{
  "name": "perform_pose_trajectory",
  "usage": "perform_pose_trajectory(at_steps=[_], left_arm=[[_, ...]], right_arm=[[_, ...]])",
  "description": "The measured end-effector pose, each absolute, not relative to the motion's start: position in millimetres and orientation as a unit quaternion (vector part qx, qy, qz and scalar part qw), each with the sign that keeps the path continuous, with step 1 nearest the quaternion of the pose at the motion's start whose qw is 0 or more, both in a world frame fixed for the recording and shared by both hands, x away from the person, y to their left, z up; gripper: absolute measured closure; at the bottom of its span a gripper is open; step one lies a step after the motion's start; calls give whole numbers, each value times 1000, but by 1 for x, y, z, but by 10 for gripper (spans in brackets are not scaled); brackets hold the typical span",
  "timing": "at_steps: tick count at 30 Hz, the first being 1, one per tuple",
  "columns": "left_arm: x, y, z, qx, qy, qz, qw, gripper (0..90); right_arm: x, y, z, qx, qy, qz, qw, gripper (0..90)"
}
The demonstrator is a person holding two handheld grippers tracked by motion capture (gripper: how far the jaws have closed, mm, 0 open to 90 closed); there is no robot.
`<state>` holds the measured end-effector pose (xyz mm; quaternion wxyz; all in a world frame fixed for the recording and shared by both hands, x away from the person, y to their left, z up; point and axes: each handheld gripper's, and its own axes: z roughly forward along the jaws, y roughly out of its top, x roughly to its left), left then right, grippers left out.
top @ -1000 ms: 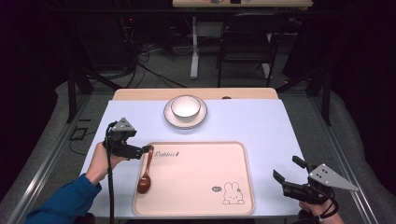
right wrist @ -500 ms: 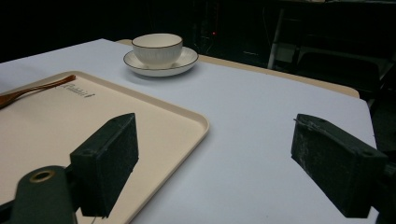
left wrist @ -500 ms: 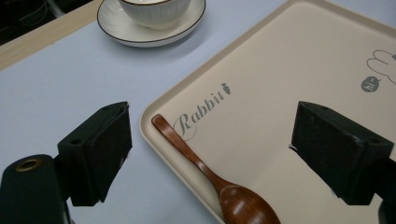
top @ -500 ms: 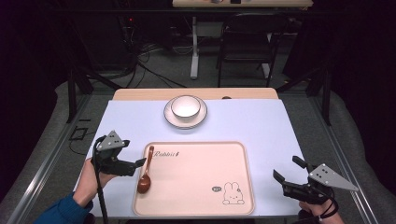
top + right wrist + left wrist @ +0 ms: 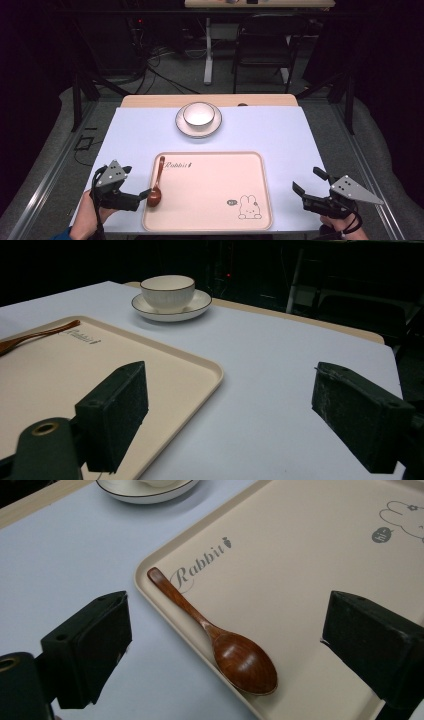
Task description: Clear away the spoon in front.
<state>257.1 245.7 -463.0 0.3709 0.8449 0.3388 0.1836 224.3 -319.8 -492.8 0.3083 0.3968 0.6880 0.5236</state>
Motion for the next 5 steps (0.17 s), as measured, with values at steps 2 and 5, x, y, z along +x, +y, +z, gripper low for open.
perform_pose_trajectory(at_steps=[2,5], left_arm=[[255,245,-465,846,340,184,367,27],[254,247,-467,845,345,175,369,16]], right_arm=[[224,-320,-493,397,689,523,308,140],[224,-320,-493,396,689,523,309,140]])
